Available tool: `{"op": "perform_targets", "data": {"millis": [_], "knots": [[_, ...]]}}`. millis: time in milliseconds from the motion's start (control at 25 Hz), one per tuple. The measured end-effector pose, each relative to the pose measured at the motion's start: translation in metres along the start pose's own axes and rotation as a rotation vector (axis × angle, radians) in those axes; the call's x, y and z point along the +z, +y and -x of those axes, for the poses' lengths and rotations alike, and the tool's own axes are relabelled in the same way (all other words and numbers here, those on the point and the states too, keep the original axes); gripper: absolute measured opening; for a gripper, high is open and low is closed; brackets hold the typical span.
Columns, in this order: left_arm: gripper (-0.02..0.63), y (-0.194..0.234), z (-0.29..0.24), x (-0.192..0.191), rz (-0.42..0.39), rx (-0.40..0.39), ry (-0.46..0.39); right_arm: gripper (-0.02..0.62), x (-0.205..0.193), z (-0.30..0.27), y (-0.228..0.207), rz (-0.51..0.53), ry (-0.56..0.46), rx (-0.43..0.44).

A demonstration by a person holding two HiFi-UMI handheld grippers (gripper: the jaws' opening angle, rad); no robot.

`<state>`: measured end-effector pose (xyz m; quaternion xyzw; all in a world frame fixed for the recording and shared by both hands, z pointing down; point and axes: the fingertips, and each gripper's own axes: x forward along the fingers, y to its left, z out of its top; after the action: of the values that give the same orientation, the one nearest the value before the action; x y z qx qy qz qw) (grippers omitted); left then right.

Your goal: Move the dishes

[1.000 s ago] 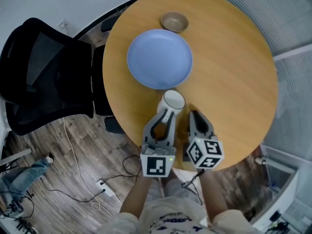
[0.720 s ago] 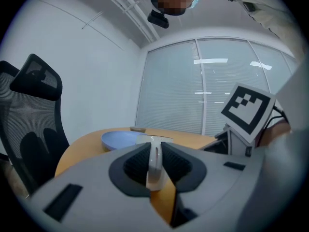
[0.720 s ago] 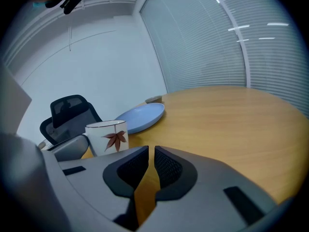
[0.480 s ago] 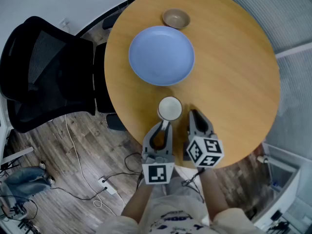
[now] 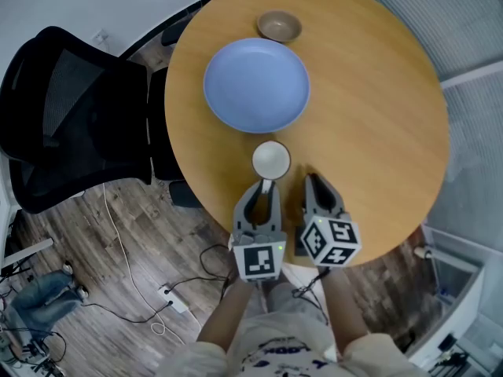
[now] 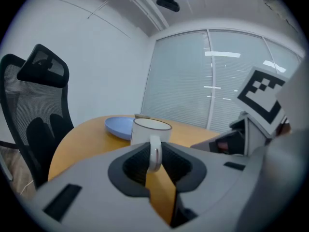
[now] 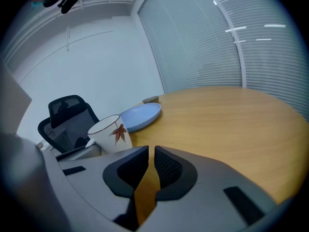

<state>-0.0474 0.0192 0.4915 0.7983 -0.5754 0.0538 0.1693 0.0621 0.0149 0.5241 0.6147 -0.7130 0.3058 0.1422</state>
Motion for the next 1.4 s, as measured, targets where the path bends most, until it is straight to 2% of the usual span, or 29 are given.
{"op": "perform_targets", "data": {"millis": [360,480,640,800,960,1200,1400], "knots": [[0.064,0.007,-0.024,0.009,0.027,-0.016,0.003,0.038,-0.005,0.006,-0.005,-0.010,0.003,-0.013],[0.064,0.007,-0.021,0.013,0.047,-0.012,-0.002,0.038,-0.002,0.005,-0.005,-0.001,-0.002,-0.014],[0.084,0.004,-0.014,0.023,0.022,-0.013,-0.018,0.038,0.005,0.006,0.000,0.025,-0.019,-0.011],[0.100,0.005,-0.001,0.038,0.035,-0.001,-0.029,0.038,0.024,0.011,0.004,0.044,-0.075,-0.028],[0.098,0.010,0.009,0.072,0.063,-0.001,-0.070,0.038,0.056,0.022,0.013,0.047,-0.161,-0.034],[0.094,0.008,0.012,0.147,-0.028,-0.050,-0.168,0.034,0.108,0.046,0.036,0.075,-0.276,-0.023],[0.047,0.014,0.024,0.204,-0.019,-0.053,-0.216,0.032,0.155,0.078,0.061,0.143,-0.387,-0.024]]}}
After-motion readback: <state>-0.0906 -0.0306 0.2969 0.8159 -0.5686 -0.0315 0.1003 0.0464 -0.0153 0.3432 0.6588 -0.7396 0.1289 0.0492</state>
